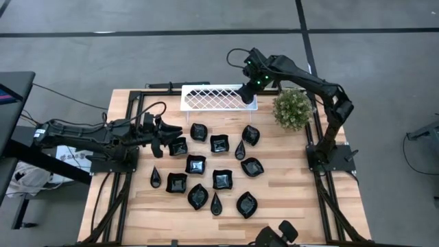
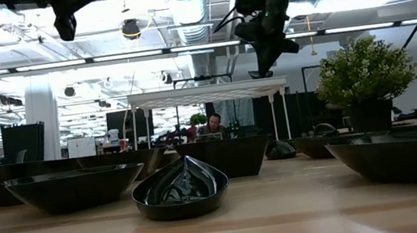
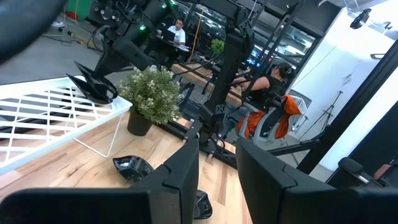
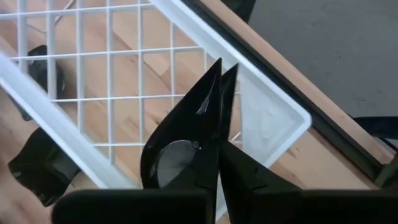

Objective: Pick & Place Mini shaped plates
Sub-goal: Stack the drop-shaped plate on top of the drop-shaped plate on the shelf

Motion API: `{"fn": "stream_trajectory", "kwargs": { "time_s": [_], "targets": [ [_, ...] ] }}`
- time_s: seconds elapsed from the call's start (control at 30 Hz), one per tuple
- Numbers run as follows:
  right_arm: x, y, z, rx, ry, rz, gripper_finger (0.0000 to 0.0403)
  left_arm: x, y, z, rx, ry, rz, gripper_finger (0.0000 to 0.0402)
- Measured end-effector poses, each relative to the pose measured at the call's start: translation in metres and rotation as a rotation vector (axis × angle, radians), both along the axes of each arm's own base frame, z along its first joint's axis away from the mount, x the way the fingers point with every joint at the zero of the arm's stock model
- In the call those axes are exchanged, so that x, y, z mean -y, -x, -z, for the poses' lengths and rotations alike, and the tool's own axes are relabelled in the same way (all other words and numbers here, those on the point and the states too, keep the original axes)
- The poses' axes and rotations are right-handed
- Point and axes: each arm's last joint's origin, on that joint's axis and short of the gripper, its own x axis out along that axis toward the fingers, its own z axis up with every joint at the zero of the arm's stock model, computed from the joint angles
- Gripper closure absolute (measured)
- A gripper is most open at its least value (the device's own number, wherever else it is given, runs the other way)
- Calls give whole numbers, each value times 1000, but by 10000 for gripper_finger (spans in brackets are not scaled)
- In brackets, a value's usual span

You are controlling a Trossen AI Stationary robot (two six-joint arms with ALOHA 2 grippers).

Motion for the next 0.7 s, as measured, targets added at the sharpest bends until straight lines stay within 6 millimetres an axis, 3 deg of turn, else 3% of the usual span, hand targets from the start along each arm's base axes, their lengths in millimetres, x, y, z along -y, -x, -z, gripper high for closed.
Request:
{"fn": "stream_trajectory", "kwargs": {
  "time_s": [0.27,0.5,0.7],
  "targets": [
    [0,0,0,3,3,-1,354,-1,0,0,-1,3,-8,294],
    [0,0,-2,9,14,-10,349,-1,0,0,-2,3,-8,294],
    [-17,9,-38,134,130,-35,349,-1,0,2,-24,-15,-6,294]
  ]
}}
